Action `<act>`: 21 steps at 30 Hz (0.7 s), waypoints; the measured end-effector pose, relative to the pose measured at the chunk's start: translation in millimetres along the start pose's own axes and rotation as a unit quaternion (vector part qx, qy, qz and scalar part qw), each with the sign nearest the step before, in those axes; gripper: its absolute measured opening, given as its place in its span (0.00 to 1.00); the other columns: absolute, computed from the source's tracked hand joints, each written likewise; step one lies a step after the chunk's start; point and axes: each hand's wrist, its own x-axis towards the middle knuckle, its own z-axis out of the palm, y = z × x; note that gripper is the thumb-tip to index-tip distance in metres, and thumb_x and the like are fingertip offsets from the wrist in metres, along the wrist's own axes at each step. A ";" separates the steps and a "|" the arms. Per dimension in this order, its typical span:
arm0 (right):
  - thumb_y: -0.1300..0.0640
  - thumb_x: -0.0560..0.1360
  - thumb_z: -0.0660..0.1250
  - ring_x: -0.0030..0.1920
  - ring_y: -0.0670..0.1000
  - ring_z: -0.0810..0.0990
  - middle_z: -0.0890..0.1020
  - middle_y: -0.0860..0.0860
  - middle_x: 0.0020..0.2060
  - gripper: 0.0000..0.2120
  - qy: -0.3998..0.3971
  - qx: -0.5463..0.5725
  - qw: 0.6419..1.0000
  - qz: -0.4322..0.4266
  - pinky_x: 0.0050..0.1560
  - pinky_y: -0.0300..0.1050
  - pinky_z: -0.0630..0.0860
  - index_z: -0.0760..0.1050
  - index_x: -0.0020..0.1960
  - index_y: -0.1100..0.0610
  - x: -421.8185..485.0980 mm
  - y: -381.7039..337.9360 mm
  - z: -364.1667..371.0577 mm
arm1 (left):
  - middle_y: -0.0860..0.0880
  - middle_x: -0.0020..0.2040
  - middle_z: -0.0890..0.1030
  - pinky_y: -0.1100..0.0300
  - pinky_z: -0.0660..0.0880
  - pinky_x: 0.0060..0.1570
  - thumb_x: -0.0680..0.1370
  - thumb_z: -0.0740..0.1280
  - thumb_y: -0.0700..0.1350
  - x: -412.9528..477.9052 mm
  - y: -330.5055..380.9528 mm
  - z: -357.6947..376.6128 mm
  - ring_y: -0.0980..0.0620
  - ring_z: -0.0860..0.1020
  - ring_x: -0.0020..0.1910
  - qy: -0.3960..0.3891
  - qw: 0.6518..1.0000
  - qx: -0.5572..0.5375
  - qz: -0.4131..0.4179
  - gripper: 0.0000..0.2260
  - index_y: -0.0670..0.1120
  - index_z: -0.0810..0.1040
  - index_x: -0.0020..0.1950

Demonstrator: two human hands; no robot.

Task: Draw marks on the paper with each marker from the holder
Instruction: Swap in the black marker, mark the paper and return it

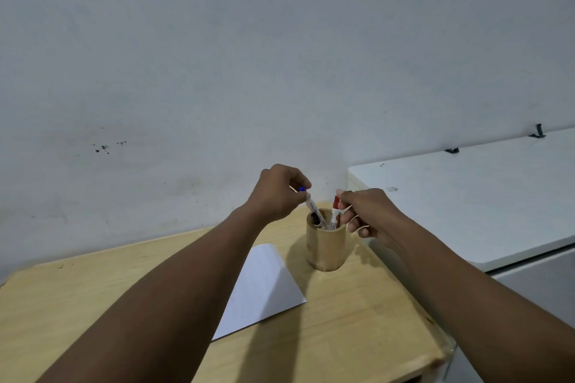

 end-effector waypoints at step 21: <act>0.49 0.79 0.69 0.22 0.50 0.76 0.82 0.54 0.28 0.14 0.014 0.019 1.000 -0.012 0.22 0.36 0.63 0.81 0.43 0.60 11.3 25.1 8.1 | 0.49 0.48 0.88 0.58 0.79 0.51 0.70 0.80 0.50 -8.9 1.2 42.3 0.52 0.84 0.49 -0.108 0.994 0.034 0.000 0.10 0.48 0.89 0.49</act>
